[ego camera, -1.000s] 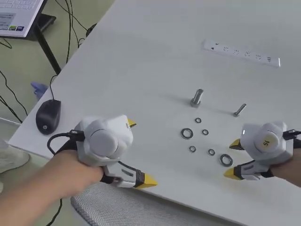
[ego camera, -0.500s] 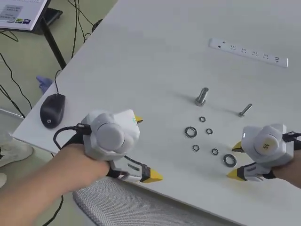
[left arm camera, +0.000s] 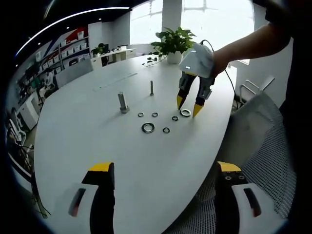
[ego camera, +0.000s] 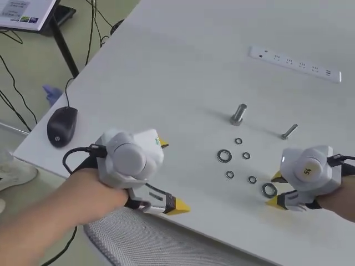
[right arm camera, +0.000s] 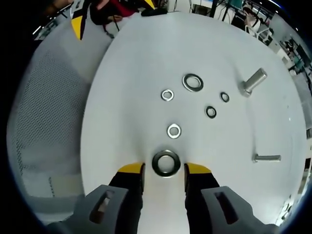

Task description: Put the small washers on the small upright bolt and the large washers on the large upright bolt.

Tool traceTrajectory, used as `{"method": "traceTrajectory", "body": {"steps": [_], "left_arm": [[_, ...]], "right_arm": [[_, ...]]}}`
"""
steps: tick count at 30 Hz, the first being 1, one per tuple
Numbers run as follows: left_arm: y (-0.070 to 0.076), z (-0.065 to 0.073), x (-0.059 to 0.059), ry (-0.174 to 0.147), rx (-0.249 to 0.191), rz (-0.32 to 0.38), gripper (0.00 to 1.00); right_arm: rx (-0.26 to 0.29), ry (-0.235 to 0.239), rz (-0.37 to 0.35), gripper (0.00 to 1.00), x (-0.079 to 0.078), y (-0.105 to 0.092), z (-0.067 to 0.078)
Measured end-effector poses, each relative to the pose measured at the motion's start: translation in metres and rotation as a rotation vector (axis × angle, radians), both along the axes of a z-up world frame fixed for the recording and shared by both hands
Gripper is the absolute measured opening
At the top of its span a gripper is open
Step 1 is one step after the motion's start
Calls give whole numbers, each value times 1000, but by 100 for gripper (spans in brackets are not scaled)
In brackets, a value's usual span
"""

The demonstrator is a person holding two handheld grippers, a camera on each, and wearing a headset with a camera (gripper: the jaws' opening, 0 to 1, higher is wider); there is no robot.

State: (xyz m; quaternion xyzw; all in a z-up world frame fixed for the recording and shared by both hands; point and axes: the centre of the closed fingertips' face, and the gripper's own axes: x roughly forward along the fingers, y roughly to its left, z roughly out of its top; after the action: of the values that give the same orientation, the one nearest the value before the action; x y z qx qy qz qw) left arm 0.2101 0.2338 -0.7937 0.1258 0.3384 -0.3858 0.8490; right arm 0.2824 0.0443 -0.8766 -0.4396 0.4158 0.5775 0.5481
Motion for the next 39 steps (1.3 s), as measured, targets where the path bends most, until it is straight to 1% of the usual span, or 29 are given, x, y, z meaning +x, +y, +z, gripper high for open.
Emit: {"method": "traceTrajectory", "body": {"steps": [3,4,7,11,14,15,17,19,21,22,23,25,27,30,31,32,34,36,38,39], "left_arm": [[0,0,0,1,-6,3,84],[0,0,-1,3,-5,2,83],[1,-1,-1,2,-9,8,83],[1,-1,-2,1,-11,12,82],[0,-2,-2,1,-13,13,82],[0,-2,-2,-1,-11,11,81],[1,-1,-3,-2,-8,12,81],[2,3,-3,-1,-13,20,81],[1,8,-4,0,-31,30,81],[1,8,-4,1,-28,28,81],[1,8,-5,1,-11,23,80],[3,10,-6,-3,6,18,80],[3,13,-6,-2,5,20,80],[4,17,-8,-2,10,16,79],[3,18,-8,6,2,20,79],[2,21,-8,5,-13,26,79],[2,23,-8,3,-26,33,79],[2,23,-8,4,-21,35,79],[3,23,-7,0,-18,38,80],[3,23,-7,0,-19,39,80]], "right_arm": [[-1,-4,15,28,1,0,0],[0,-9,35,26,0,1,0],[-16,-6,41,25,0,1,0],[-64,-5,33,24,2,2,-1],[-86,-1,32,23,2,2,-1],[-107,-13,68,22,2,1,-2],[-113,-5,57,22,2,1,-1],[-129,3,31,20,3,2,-1],[-143,-4,38,20,3,2,-1],[-142,-9,34,20,2,1,-1],[-134,-11,19,20,3,1,0],[-119,-8,-7,20,4,0,0],[-112,-7,-22,20,3,1,0],[-117,-12,-21,20,4,2,-1],[-114,-14,-22,20,4,3,0],[-112,-16,-25,20,5,4,0],[-108,-19,-30,20,6,6,2],[-104,-6,-38,20,6,8,5],[-105,-10,-34,20,8,8,9],[-108,-4,-35,20,9,8,12]]}}
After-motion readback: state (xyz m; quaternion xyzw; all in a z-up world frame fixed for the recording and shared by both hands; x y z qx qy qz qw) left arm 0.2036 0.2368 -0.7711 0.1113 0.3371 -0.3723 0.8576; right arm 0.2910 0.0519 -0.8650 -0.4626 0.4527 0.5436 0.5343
